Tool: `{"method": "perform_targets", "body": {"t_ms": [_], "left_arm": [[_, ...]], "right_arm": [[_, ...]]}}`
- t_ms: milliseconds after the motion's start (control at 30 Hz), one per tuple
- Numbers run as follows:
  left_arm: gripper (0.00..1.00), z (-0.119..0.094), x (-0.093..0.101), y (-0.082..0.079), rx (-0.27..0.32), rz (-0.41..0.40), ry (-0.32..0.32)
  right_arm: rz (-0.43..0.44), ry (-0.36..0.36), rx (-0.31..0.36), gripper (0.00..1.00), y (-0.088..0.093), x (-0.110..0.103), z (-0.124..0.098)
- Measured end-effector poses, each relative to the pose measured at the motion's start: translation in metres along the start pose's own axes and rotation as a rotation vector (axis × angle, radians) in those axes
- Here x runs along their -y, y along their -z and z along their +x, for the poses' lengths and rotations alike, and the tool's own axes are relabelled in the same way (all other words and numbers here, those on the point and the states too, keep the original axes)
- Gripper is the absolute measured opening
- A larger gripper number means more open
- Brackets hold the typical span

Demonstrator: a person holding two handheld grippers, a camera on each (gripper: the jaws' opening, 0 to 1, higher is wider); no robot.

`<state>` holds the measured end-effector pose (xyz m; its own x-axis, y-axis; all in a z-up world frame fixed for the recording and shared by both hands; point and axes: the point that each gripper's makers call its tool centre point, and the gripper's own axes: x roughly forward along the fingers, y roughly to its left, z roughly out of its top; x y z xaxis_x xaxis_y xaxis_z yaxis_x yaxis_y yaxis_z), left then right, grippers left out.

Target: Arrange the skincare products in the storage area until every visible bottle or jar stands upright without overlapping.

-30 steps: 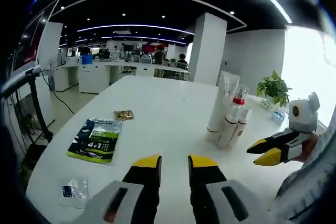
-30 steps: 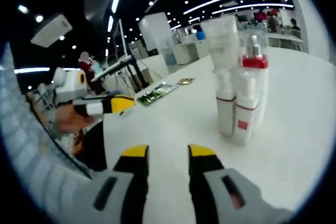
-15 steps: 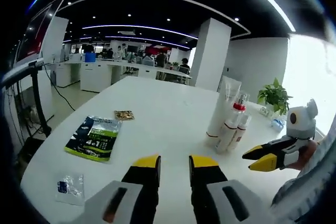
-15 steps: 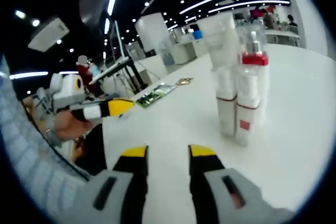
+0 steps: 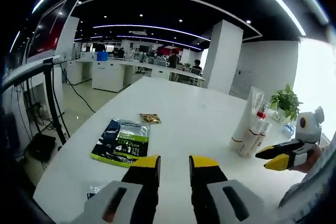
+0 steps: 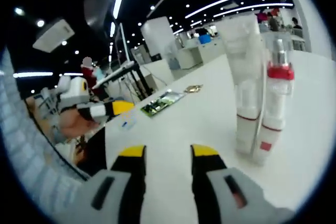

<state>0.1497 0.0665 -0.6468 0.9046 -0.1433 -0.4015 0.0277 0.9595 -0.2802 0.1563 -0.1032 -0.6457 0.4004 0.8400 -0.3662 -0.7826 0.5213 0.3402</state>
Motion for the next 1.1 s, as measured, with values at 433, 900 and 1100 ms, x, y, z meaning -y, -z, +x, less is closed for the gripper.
{"method": "perform_targets", "body": {"t_ms": [433, 900, 1100], "left_arm": [[0.25, 0.003, -0.094, -0.013, -0.026, -0.056, -0.082], [0.28, 0.045, -0.128, -0.013, -0.115, -0.153, -0.002], [0.28, 0.063, -0.137, -0.009, -0.193, -0.057, -0.003]], "right_arm": [[-0.017, -0.031, 0.033, 0.33, -0.043, -0.034, 0.091], [0.046, 0.042, -0.080, 0.32, -0.043, -0.025, 0.162], [0.059, 0.076, -0.168, 0.32, -0.029, -0.020, 0.195]]}}
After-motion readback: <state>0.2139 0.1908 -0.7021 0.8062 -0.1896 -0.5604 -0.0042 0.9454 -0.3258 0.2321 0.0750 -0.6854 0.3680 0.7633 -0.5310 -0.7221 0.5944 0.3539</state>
